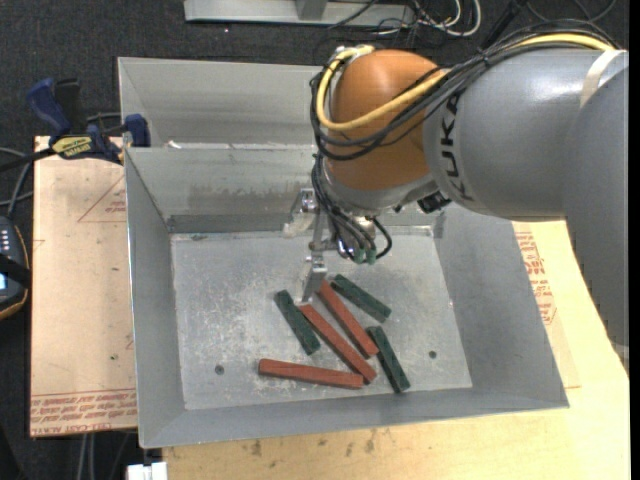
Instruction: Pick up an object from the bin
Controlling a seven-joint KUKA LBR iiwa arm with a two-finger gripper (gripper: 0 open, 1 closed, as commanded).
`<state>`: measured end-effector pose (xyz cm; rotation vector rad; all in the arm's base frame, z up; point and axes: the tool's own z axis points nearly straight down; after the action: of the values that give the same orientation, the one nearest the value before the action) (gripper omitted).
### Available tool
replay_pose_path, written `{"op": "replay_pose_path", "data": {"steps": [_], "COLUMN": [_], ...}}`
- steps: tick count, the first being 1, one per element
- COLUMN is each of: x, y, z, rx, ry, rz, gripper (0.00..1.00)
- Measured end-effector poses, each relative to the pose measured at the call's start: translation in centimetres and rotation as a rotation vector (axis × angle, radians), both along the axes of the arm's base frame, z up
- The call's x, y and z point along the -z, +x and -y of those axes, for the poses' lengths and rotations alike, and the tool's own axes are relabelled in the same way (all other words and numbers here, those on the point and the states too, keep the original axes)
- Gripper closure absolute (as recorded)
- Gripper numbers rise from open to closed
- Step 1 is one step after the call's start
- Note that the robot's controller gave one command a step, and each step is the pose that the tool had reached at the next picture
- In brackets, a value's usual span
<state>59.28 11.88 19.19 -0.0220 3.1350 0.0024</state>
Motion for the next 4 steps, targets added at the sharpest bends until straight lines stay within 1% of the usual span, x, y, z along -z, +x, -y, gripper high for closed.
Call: {"op": "replay_pose_path", "data": {"steps": [1, 2, 3, 4], "x": [5.9, 10.9, 10.7, 10.8], "y": [-0.2, -3.3, -4.1, 0.1], "z": [-0.3, 1.6, 1.5, 4.3], "rx": [0.006, -0.026, -0.031, -0.089], "ry": [0.001, 0.001, 0.001, 0.008], "rz": [-0.002, -0.001, -0.001, 0.014], "gripper": [0.00, 0.00, 0.00, 1.00]}}
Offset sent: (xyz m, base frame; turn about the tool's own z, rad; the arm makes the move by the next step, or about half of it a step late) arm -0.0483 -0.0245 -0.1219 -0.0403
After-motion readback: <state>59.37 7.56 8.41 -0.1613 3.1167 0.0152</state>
